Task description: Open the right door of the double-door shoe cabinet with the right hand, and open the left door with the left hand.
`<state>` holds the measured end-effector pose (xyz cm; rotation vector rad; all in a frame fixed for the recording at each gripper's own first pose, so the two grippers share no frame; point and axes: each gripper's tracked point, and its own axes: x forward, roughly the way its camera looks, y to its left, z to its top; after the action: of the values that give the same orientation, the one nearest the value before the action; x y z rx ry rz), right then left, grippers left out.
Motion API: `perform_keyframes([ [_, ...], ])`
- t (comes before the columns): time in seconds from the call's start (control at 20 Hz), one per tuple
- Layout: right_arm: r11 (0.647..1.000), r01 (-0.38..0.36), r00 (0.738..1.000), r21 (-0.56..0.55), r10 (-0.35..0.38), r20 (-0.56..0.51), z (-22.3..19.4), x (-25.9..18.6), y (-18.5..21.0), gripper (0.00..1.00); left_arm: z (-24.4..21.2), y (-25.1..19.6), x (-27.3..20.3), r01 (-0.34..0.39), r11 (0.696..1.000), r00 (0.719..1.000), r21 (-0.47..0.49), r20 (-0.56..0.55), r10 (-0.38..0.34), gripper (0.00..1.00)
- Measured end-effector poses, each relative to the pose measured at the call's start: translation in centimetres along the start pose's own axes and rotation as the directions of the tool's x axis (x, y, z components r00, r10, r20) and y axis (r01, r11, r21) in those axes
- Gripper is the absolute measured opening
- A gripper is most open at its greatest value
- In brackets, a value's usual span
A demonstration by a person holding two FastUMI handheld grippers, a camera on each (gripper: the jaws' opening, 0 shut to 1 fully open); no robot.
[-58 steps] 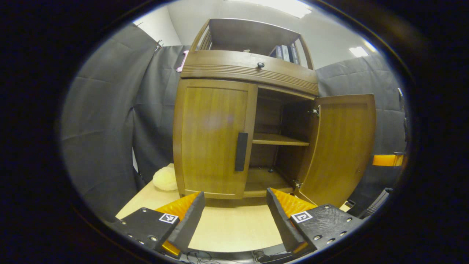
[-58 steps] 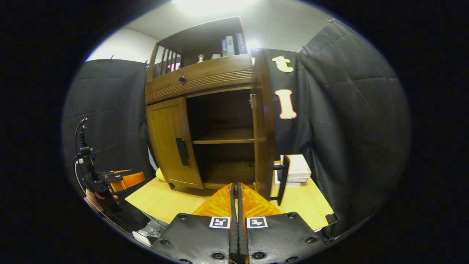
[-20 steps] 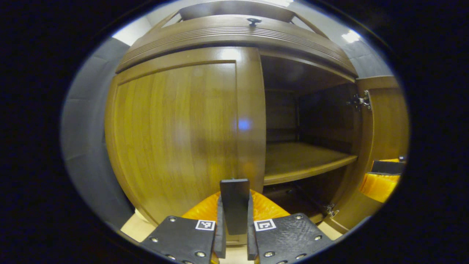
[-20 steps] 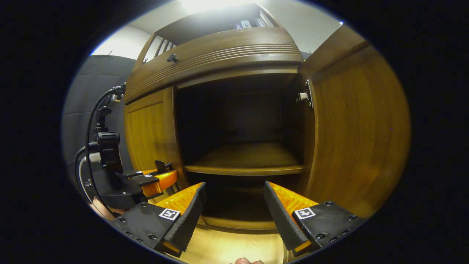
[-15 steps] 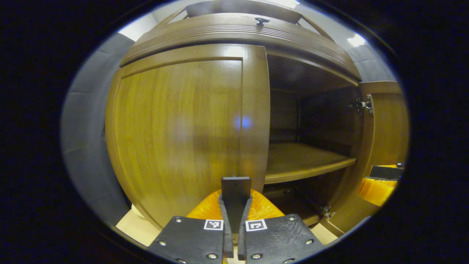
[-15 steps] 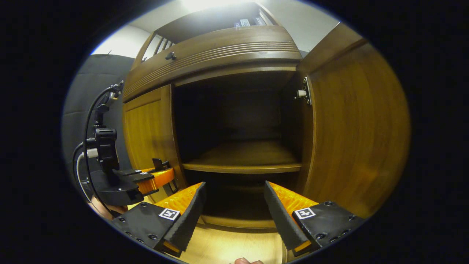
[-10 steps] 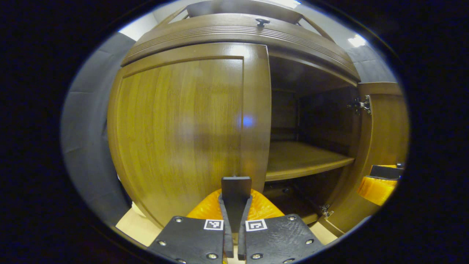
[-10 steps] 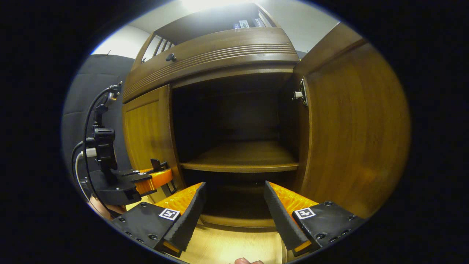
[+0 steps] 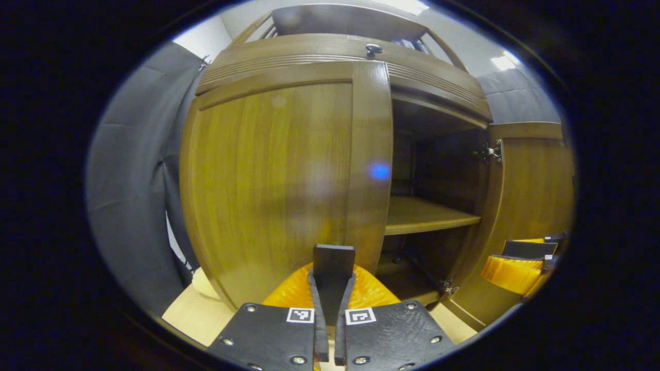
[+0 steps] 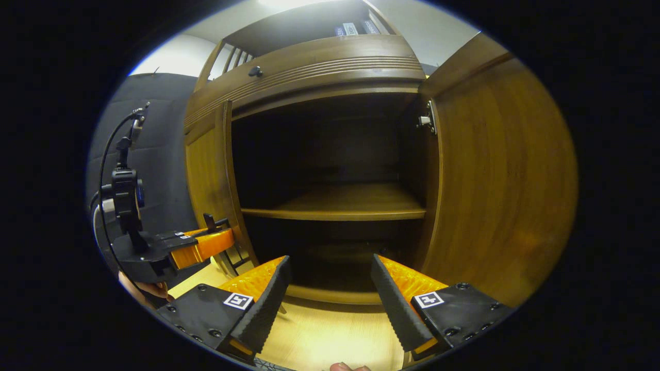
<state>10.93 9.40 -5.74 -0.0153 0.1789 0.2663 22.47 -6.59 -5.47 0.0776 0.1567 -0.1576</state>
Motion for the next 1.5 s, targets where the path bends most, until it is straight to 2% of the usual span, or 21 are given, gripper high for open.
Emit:
perform_keyframes([
  [0.25,1.0,-0.001,1.0,-0.017,0.001,-0.012,-0.6,-1.6,0.5,0.92,-0.3,1.3,-3.0,-0.043,0.999,0.999,-0.002,0.003,0.043,0.07],
  [0.3,1.0,0.0,1.0,-0.012,0.0,-0.015,-0.7,-1.9,0.4,0.98,-0.3,1.6,-3.5,-0.051,0.999,0.999,-0.006,0.006,0.051,0.07],
  [0.35,1.0,0.001,1.0,-0.009,-0.001,-0.017,-0.8,-2.2,0.4,0.98,-0.3,1.9,-4.2,-0.059,0.998,0.998,-0.01,0.008,0.059,0.07],
  [0.4,1.0,0.004,1.0,-0.008,-0.004,-0.019,-1.0,-2.4,0.2,0.93,-0.4,2.1,-4.8,-0.064,0.998,0.998,-0.01,0.01,0.064,0.07],
  [0.75,1.0,-0.013,1.0,0.006,0.013,-0.014,-1.5,-4.3,1.0,0.93,-0.9,4.5,-8.5,-0.089,0.996,0.996,0.007,0.017,0.089,0.07],
  [1.1,0.999,-0.045,0.999,-0.01,0.045,-0.022,-2.9,-6.7,2.1,0.93,-0.8,7.9,-12.2,-0.17,0.985,0.985,0.0,0.014,0.17,0.06],
  [1.35,0.999,-0.039,0.999,0.001,0.039,-0.022,-3.2,-7.6,2.0,0.92,-1.0,11.0,-15.1,-0.157,0.986,0.987,0.051,0.046,0.154,0.06],
  [1.5,0.999,-0.053,0.998,0.0,0.053,-0.026,-3.3,-7.8,2.6,0.93,-1.4,13.4,-16.7,-0.165,0.985,0.985,0.049,0.056,0.162,0.05],
])
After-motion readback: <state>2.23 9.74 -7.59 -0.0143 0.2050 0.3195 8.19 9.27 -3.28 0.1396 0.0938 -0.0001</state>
